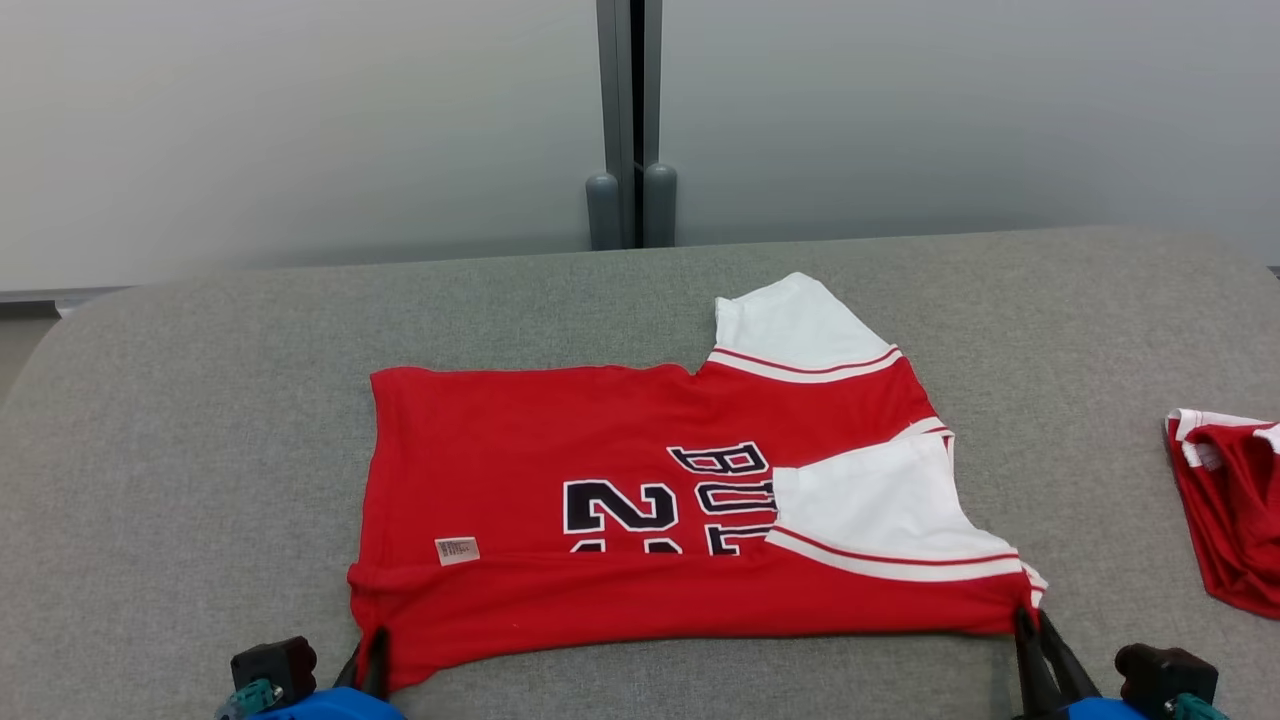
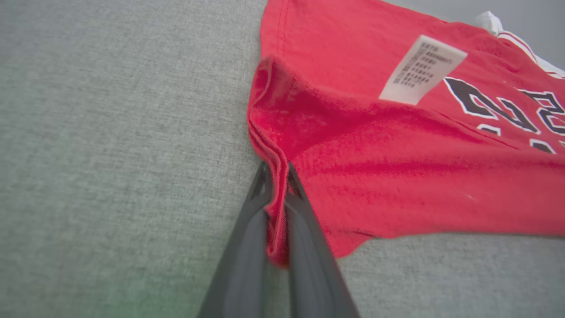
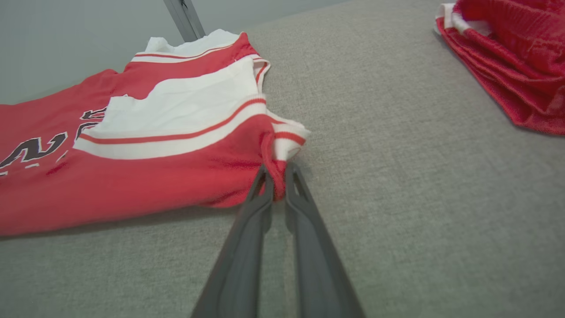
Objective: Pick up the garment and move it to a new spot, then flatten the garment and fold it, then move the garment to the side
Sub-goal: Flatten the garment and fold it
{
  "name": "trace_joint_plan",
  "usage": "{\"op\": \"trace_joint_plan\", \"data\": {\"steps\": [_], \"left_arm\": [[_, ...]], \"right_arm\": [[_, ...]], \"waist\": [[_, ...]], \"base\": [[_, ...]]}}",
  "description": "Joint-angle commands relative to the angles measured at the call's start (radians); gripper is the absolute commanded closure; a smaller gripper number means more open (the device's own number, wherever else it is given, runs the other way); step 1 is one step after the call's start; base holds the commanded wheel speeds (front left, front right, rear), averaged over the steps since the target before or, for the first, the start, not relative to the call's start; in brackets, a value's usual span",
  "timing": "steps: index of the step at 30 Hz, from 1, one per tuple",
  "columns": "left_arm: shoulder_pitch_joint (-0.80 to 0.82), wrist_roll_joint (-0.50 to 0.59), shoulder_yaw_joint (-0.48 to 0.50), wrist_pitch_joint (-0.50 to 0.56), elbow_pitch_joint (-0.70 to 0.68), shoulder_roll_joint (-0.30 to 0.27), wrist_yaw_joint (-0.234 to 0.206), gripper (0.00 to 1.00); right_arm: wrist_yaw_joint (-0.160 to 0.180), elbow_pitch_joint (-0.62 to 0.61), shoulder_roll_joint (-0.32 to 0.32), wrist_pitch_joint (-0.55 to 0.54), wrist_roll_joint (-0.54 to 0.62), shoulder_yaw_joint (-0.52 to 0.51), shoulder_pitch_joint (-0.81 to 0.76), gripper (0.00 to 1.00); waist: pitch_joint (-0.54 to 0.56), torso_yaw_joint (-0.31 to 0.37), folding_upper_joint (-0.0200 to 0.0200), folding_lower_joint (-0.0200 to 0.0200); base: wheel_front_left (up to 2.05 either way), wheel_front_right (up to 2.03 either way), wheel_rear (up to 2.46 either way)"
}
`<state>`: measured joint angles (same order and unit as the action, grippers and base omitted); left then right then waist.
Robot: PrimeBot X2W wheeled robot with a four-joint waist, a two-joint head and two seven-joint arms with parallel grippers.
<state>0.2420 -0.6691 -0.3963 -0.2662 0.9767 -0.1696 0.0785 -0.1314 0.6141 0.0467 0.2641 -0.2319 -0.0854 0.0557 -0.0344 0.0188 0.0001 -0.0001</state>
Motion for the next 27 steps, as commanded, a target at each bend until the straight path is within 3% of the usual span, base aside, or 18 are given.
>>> {"op": "trace_joint_plan", "data": {"steps": [1,2,14,27], "left_arm": [[0.007,0.009,0.007,0.004,-0.005,-0.008,-0.005,0.0],[0.019,0.014,0.009,0.004,-0.016,-0.012,-0.003,0.0],[0.216,0.064,-0.018,0.04,-0.105,-0.069,0.023,0.0],[0.452,0.01,0.015,0.132,-0.015,-0.143,0.044,0.0]], "right_arm": [[0.001,-0.011,0.008,0.0,-0.008,-0.014,0.021,0.15],[0.001,-0.017,0.008,0.0,-0.007,-0.019,0.033,0.0],[0.001,-0.101,0.006,0.0,0.076,-0.085,0.167,0.0],[0.001,-0.106,0.006,0.0,0.081,0.07,0.376,0.0]], "waist": [[-0.018,-0.01,-0.0001,0.0001],[-0.026,-0.013,-0.0001,0.0001],[-0.123,-0.023,-0.0001,0.0001],[-0.284,0.058,-0.0001,0.0001]], "base": [[0.0,0.0,0.0],[0.0,0.0,0.0],[0.0,0.0,0.0],[0.0,0.0,0.0]]}}
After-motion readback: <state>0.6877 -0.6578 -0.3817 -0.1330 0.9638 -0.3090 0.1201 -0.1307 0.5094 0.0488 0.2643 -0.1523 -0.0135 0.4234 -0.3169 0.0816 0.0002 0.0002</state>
